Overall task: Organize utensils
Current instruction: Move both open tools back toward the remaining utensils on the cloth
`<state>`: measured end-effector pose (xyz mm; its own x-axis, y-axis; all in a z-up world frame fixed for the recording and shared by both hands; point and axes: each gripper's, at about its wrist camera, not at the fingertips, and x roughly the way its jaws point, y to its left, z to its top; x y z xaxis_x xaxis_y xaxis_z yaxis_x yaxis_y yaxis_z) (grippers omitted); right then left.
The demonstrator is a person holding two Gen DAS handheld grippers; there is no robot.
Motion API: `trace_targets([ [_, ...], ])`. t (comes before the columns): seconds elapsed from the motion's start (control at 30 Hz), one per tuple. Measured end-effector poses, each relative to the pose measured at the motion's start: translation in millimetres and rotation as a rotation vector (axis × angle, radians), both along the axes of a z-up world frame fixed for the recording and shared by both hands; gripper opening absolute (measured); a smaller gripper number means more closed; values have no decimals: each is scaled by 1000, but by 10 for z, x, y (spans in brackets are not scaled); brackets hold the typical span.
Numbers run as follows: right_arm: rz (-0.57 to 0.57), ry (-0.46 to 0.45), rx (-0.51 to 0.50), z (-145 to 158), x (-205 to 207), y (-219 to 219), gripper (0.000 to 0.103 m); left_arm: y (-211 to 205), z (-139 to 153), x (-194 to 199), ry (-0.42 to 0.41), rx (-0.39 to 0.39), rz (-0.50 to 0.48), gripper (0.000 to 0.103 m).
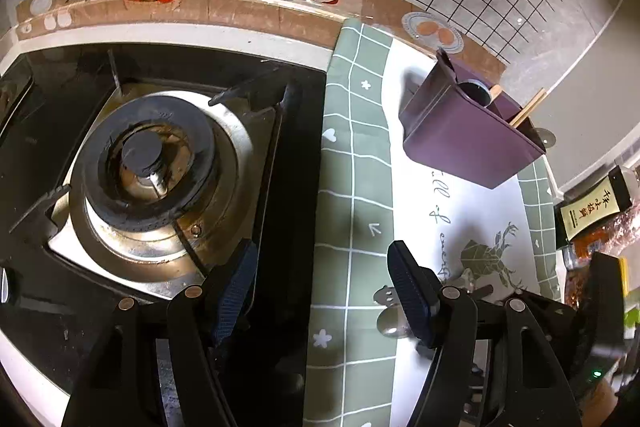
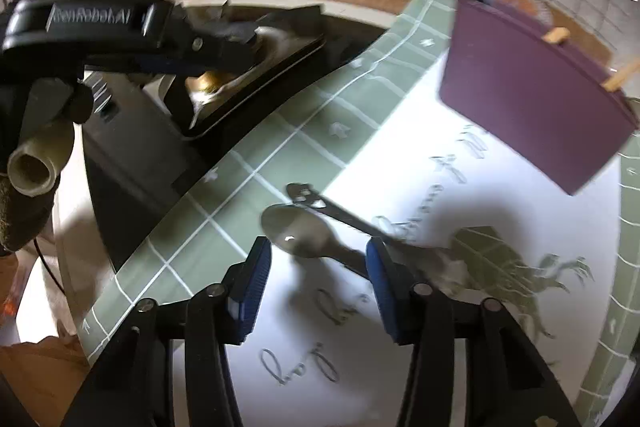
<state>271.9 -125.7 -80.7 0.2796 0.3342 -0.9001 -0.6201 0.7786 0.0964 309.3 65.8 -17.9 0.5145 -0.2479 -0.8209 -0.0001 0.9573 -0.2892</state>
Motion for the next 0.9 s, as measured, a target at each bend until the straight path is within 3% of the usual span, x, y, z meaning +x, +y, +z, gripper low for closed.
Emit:
trace_targets([
  [0.1,-4,41,-15,-108,67,-7,47,-37,-37,-8,10,-3,-19,68],
  [0.27,-106,57,-10,-82,112,-343,47,-231,-114,35,34,-7,-85,68],
  [0.3,-124,62,-8,-73,96,-421,38,-276,-129,48,38,-8,-97,68],
  [0.33,-144,69,-9,-66,71,-502,21,-348,-157,68,46,-11,-116,68],
  [0.4,-191,117,-21,-102,22,-701,4,-449,-198,109,61,-15,-143,68],
  [0.67,-345,127,-21,-36,-318,-1334,4,-1113,-437,311,127,-32,-340,68],
  [0.8,-358,75,-57,14,-421,-1345,11,-1220,-432,398,96,55,-318,68],
  [0.9,-303,54,-25,85,-439,-1206,14,-1050,-334,390,87,10,-277,68],
])
